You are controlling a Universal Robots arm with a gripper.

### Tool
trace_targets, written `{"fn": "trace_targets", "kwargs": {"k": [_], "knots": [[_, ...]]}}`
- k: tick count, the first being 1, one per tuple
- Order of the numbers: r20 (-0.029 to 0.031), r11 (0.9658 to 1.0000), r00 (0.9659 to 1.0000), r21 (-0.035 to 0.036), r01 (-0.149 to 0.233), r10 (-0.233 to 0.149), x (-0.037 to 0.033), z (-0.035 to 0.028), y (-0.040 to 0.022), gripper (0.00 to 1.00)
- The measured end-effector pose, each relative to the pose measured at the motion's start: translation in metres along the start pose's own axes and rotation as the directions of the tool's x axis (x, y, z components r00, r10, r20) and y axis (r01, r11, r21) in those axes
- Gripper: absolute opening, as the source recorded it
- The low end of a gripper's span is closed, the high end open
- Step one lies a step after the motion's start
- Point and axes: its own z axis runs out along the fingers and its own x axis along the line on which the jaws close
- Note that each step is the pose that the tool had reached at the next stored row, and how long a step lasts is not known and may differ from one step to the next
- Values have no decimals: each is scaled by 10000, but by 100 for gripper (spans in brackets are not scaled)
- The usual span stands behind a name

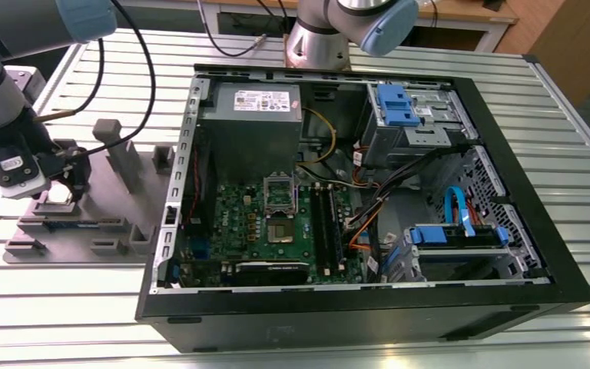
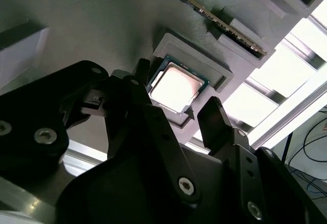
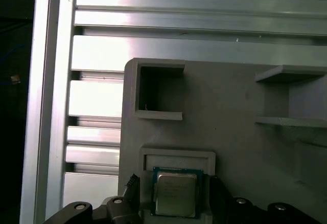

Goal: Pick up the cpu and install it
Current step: 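Pick up the cpu and move it towards the insertion slot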

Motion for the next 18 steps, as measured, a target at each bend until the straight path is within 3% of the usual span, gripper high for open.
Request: {"fn": "trace_targets", "kwargs": {"k": [14, 16, 18], "knots": [[1, 10000, 10000, 0, 1, -1, -1, 16, 0, 65], [0, 10000, 10000, 0, 1, -1, -1, 17, -1, 56], [1, 10000, 10000, 0, 1, -1, -1, 17, -1, 56]]}}
